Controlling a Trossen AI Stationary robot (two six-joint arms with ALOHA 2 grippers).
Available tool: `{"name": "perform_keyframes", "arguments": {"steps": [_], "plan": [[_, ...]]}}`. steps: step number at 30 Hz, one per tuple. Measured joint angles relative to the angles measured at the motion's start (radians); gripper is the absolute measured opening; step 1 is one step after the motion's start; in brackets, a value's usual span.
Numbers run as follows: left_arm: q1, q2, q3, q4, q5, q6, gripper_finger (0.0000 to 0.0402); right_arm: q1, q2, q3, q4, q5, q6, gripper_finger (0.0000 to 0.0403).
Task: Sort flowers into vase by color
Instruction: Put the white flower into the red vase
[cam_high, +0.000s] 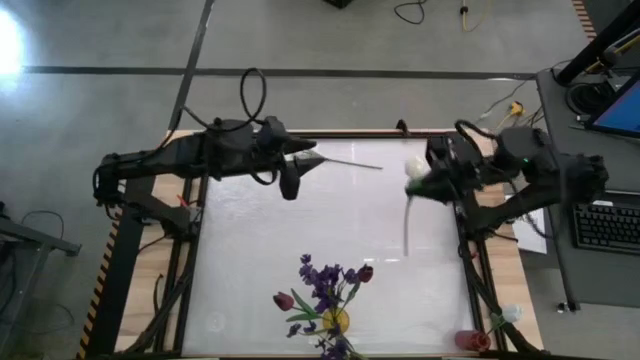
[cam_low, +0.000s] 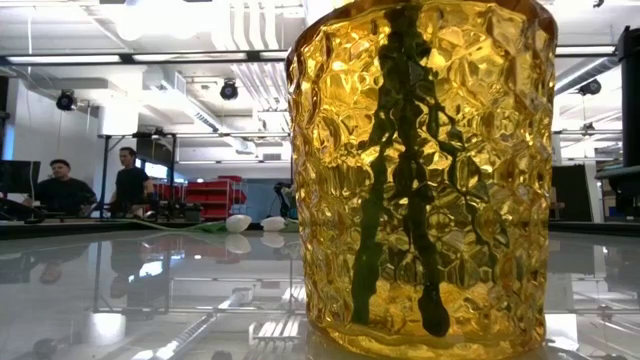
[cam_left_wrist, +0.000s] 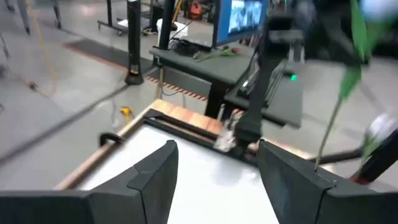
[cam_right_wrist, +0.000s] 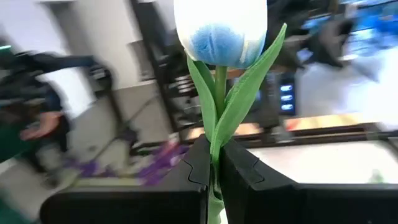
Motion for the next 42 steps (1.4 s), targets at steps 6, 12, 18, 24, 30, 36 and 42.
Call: {"name": "perform_keyframes", "arguments": {"steps": [6, 12, 18, 24, 30, 36, 42], "plan": [[0.0, 0.004, 0.025, 0.023, -0.001, -0.143, 0.0206, 0.192, -0.095, -0.091, 0.0, -0.005, 0.042, 0.0013], [0.0, 0.03, 0.03, 0.043, 0.0, -0.101, 0.0206, 0.361, -0.118, -0.162, 0.009, -0.031, 0.079, 0.0013], [0.0, 0.061, 0.031, 0.049, 0.0, -0.113, 0.0206, 0.496, -0.118, -0.224, 0.025, -0.073, 0.051, 0.0013], [0.0, 0.088, 0.031, 0.057, 0.008, -0.164, 0.0206, 0.604, -0.144, -0.311, 0.101, -0.1, -0.005, 0.0013], [-0.012, 0.091, 0.031, 0.073, 0.008, -0.215, 0.0206, 0.687, -0.207, -0.441, 0.275, -0.122, -0.036, 0.0013], [-0.023, 0.091, 0.031, 0.127, 0.009, -0.214, 0.0206, 0.704, -0.258, -0.55, 0.409, -0.17, -0.006, 0.0013], [-0.023, 0.091, 0.031, 0.129, 0.008, -0.218, 0.0206, 0.707, -0.27, -0.606, 0.485, -0.242, -0.01, 0.0013]]}}
